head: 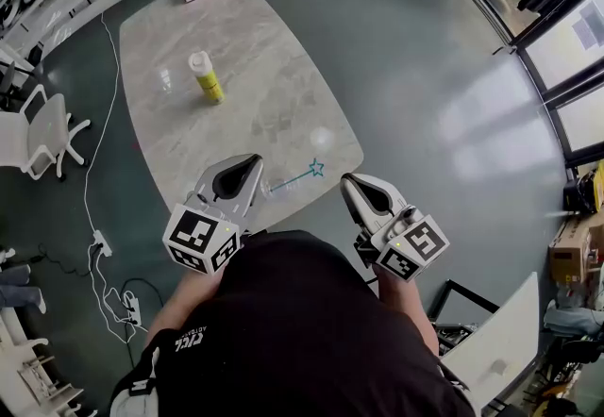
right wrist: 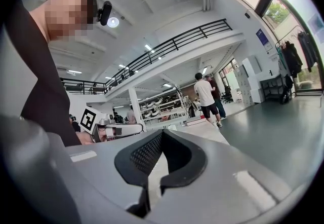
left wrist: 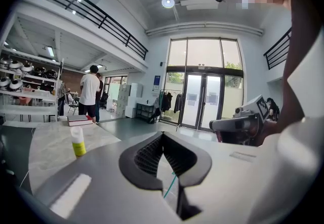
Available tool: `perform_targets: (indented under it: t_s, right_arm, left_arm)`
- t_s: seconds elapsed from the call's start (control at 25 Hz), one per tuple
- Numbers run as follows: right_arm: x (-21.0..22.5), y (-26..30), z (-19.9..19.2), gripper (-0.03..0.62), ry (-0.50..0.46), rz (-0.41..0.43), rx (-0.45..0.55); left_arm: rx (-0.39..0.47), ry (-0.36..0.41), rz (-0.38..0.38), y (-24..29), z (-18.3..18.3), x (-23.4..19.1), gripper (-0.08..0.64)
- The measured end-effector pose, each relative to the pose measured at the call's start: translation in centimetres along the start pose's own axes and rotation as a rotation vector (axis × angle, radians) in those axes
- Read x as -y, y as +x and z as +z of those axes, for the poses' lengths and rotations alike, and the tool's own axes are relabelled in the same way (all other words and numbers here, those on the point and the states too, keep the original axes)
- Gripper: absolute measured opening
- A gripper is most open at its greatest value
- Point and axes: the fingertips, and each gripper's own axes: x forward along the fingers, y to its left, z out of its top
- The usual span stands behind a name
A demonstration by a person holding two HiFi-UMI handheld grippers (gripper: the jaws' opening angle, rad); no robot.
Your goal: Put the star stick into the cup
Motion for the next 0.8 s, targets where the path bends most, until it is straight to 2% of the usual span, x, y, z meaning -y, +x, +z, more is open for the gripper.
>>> perform_targets:
  t_s: [0.8]
  right_arm:
    - [-1.3,1.0,-0.6,0.011,0.062,0.022,0.023]
  left_arm:
    - [-0.015,-0.01,0.008,-2.1,-0.7,-0.3,0.003]
